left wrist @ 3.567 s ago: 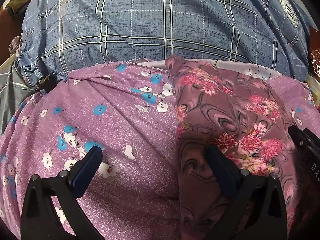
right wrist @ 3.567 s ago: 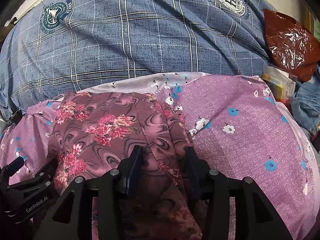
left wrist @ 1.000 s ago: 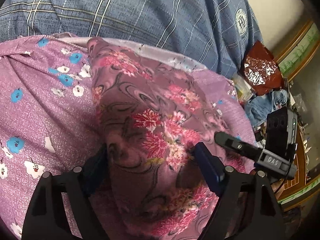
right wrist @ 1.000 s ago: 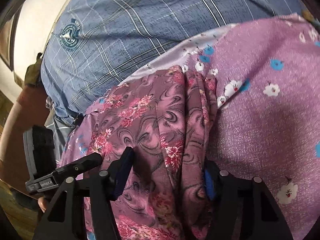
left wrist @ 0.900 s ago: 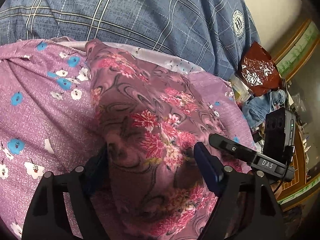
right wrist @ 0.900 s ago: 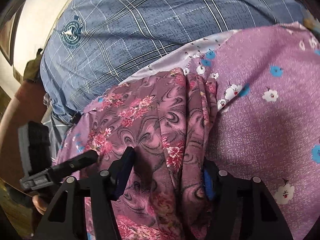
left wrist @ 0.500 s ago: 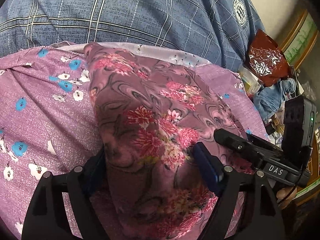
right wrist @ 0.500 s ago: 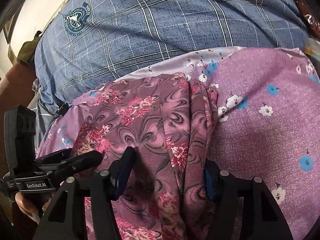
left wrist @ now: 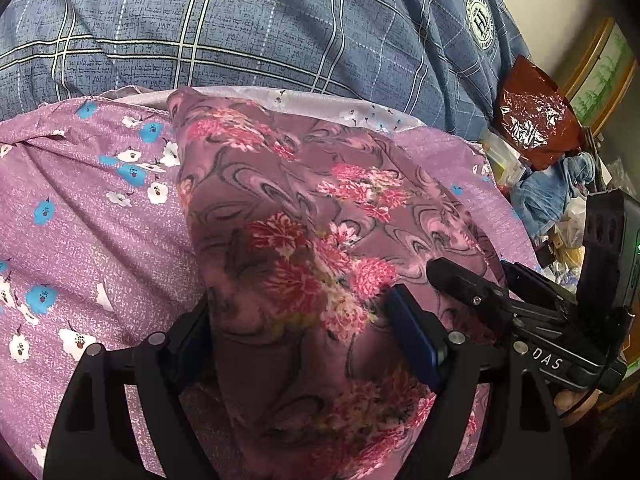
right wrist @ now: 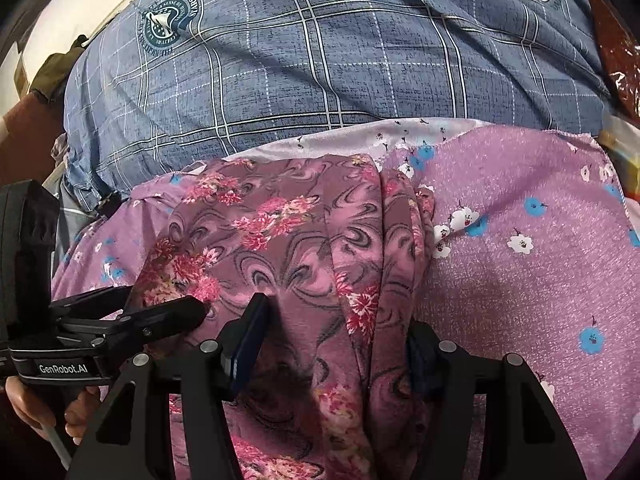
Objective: Fold small clothes
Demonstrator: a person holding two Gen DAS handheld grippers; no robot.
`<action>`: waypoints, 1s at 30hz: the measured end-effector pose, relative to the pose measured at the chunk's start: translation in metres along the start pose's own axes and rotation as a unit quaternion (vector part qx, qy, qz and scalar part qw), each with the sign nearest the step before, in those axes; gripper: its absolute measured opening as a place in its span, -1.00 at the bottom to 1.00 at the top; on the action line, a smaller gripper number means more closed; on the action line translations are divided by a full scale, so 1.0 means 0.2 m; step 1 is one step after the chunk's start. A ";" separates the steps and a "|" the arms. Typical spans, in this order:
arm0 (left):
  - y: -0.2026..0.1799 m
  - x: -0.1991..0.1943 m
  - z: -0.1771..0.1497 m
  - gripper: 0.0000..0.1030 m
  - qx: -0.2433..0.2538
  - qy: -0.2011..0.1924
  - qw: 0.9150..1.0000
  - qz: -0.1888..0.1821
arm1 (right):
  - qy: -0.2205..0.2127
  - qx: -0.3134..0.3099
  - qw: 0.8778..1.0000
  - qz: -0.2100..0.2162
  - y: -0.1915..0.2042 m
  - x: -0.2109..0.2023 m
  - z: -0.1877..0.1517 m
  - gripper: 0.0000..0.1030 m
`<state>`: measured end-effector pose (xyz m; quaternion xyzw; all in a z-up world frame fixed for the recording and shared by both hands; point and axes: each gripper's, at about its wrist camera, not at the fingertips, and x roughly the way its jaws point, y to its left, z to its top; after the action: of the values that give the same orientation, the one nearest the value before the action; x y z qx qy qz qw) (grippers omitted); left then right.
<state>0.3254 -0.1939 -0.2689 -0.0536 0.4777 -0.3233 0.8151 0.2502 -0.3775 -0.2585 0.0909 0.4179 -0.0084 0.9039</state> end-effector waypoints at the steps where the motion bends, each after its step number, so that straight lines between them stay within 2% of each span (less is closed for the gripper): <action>1: 0.00 0.00 0.00 0.59 0.000 0.000 1.000 0.000 | 0.000 -0.001 1.000 -0.001 0.00 0.00 0.00 0.20; 14: 0.00 -0.01 0.00 0.59 0.003 -0.002 1.000 0.001 | -0.002 -0.005 1.000 -0.005 0.01 0.00 0.00 0.18; 19: -0.01 -0.03 0.00 0.41 0.003 -0.008 1.000 0.001 | -0.007 -0.014 1.000 -0.014 0.03 0.00 0.00 0.16; 22: -0.02 -0.06 0.00 0.27 0.001 -0.017 1.000 -0.007 | -0.017 -0.032 0.999 -0.029 0.07 -0.02 0.00 0.07; 27: -0.07 -0.13 0.01 -0.01 0.024 -0.039 0.999 -0.011 | -0.045 -0.070 0.995 -0.056 0.16 -0.06 -0.01 -0.28; 30: -0.08 -0.12 0.00 -0.05 0.035 -0.036 0.999 0.003 | -0.063 -0.074 0.994 -0.053 0.18 -0.10 -0.01 -0.42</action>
<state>0.3102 -0.1919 -0.2450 -0.0352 0.4361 -0.3353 0.8343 0.2394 -0.3434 -0.2384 0.0012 0.3639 -0.0309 0.9309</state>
